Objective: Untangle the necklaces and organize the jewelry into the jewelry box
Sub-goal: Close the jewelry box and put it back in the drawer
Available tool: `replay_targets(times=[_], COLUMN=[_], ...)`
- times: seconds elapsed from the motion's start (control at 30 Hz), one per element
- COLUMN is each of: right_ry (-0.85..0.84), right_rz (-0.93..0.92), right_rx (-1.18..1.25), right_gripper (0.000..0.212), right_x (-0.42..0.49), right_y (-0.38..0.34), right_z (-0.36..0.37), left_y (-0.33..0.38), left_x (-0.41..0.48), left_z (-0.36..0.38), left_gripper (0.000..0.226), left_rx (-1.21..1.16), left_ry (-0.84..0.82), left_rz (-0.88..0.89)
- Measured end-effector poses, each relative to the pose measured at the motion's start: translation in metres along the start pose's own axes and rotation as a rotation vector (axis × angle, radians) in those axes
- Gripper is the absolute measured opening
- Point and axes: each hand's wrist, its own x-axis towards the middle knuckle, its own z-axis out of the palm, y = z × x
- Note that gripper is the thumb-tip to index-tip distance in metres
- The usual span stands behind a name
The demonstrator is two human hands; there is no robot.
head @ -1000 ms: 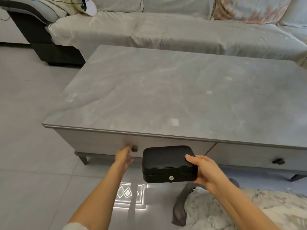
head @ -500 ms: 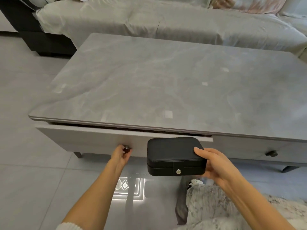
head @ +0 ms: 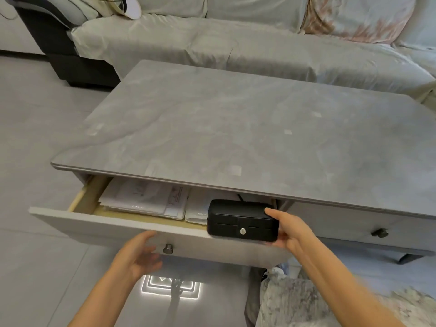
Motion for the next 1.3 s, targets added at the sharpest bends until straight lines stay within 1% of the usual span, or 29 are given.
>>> replay_targets(times=[0.07, 0.13, 0.23, 0.3, 0.33, 0.43, 0.53, 0.6, 0.67, 0.73, 0.77, 0.8, 0.83, 0.87, 0.9, 0.93, 0.97, 1.0, 1.03, 1.1, 1.17, 1.23, 1.3], right_ry=[0.013, 0.037, 0.063, 0.056, 0.045, 0.002, 0.001, 0.005, 0.025, 0.043, 0.055, 0.069, 0.081, 0.093, 0.126, 0.163, 0.181, 0.165, 0.134, 0.035, -0.029, -0.028, -0.012], right_rz=[-0.031, -0.076, -0.092, -0.076, -0.059, -0.005, 0.016, 0.037, 0.049, 0.039, 0.036, 0.023, -0.026, -0.120, -0.261, -0.441, -0.599, -0.709, -0.758, -0.718, -0.645, -0.636, -0.647], right_rx=[0.013, -0.024, -0.079, -0.095, -0.095, -0.094, -0.131, -0.177, -0.272, -0.430, -0.512, -0.575, -0.632, -0.702, -0.793, -0.883, -0.913, -0.910, -0.941, -1.104, -1.243, -1.272, -1.273], right_gripper=[0.028, 0.037, 0.040, 0.038, 0.036, 0.029, 0.035, 0.035, 0.036, 0.029, 0.026, 0.028, 0.034, 0.040, 0.039, 0.033, 0.024, 0.018, 0.020, 0.030, 0.029, 0.022, 0.027], right_x=[0.011, 0.017, 0.016, 0.012, 0.010, 0.009, 0.021, 0.032, 0.046, 0.055, 0.056, 0.056, 0.055, 0.051, 0.043, 0.034, 0.021, 0.005, -0.006, -0.017, -0.016, -0.011, -0.006], right_y=[0.001, 0.003, 0.013, 0.019, 0.022, 0.030, 0.039, 0.044, 0.049, 0.053, 0.053, 0.052, 0.050, 0.046, 0.039, 0.033, 0.029, 0.028, 0.028, 0.037, 0.046, 0.048, 0.046], right_z=[0.011, 0.021, 0.025, 0.021, 0.018, 0.016, 0.027, 0.038, 0.043, 0.043, 0.041, 0.041, 0.041, 0.041, 0.043, 0.044, 0.046, 0.048, 0.050, 0.052, 0.051, 0.051, 0.052], left_y=[0.012, 0.020, 0.019, 0.013, 0.010, 0.000, -0.005, -0.006, -0.004, -0.001, 0.001, 0.003, 0.005, 0.009, 0.013, 0.017, 0.022, 0.026, 0.029, 0.037, 0.043, 0.049, 0.053], left_x=[-0.007, -0.013, -0.016, -0.013, -0.013, -0.012, -0.014, -0.015, -0.014, -0.012, -0.010, -0.009, -0.008, -0.007, -0.006, -0.005, -0.006, -0.006, -0.005, -0.005, -0.003, 0.001, 0.004], left_z=[0.002, 0.011, 0.017, 0.014, 0.011, 0.002, -0.003, -0.004, -0.003, -0.003, -0.001, 0.001, 0.003, 0.005, 0.007, 0.010, 0.013, 0.015, 0.018, 0.021, 0.023, 0.024, 0.027], left_gripper=[0.045, 0.048, 0.031, 0.012, 0.009, 0.016, 0.017, 0.018, 0.017, 0.015, 0.012, 0.006, 0.005, 0.010, 0.014, 0.015, 0.015, 0.016, 0.018, 0.023, 0.024, 0.027, 0.037], left_rx=[-0.054, -0.064, -0.039, -0.035, -0.043, -0.092, -0.157, -0.201, -0.212, -0.225, -0.232, -0.234, -0.235, -0.239, -0.244, -0.250, -0.253, -0.260, -0.267, -0.292, -0.357, -0.441, -0.512], left_ry=[0.005, 0.041, 0.131, 0.148, 0.148, 0.131, 0.086, 0.082, 0.081, 0.070, 0.064, 0.061, 0.063, 0.062, 0.059, 0.053, 0.041, 0.027, 0.011, -0.015, -0.040, -0.063, -0.087], left_rz=[0.021, 0.052, 0.068, 0.060, 0.051, 0.008, -0.029, -0.045, -0.051, -0.050, -0.045, -0.040, -0.033, -0.028, -0.026, -0.026, -0.028, -0.027, -0.023, -0.010, -0.001, 0.002, 0.012])
